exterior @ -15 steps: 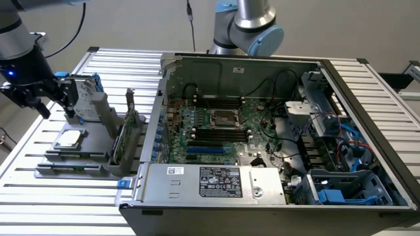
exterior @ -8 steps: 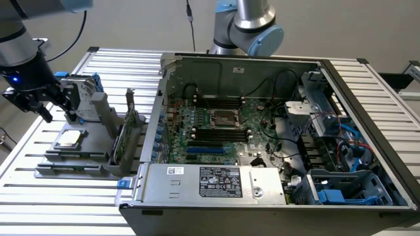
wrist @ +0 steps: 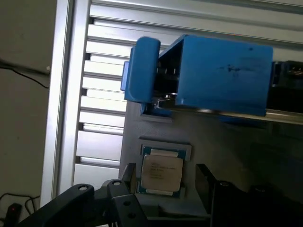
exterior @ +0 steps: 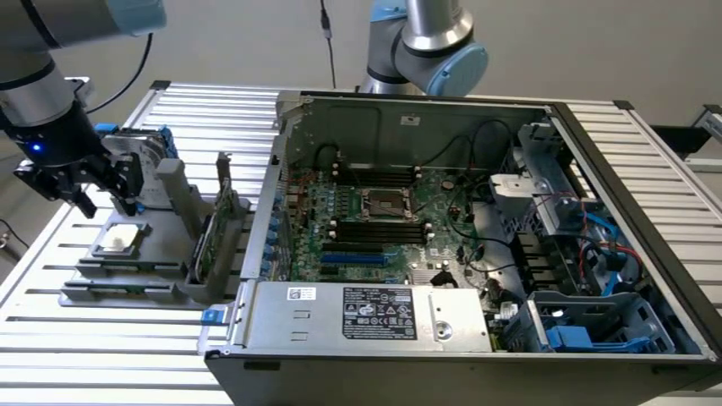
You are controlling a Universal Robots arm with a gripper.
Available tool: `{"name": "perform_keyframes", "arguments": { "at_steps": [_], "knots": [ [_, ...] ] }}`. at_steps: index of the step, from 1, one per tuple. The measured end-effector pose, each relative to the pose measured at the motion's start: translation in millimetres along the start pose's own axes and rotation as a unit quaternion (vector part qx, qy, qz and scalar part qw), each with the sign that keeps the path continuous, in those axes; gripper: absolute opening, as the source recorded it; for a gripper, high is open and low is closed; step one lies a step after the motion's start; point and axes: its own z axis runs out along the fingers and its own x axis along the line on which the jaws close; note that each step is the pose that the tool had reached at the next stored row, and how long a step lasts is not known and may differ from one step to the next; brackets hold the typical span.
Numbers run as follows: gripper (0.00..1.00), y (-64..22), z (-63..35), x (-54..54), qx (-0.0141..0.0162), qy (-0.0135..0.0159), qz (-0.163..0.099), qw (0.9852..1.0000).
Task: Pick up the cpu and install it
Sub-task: 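Pick up the cpu and move it towards the insertion slot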
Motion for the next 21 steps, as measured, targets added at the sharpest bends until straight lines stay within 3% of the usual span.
{"name": "perform_keyframes", "arguments": {
  "at_steps": [4,8,14,18,21],
  "knots": [
    [0.62,-2.5,2.6,-0.2,-0.0006,0.0065,0.0,1.0],
    [0.62,-2.5,3.7,-0.7,-0.0007,0.0064,0.0,1.0],
    [0.62,-2.9,13.8,-0.9,0.0002,0.0064,0.0,1.0],
    [0.62,-3.0,18.4,-0.8,0.0054,0.0068,0.0,1.0],
    [0.62,-3.0,21.0,-0.7,0.013,0.0066,0.001,0.9999]
  ]
}}
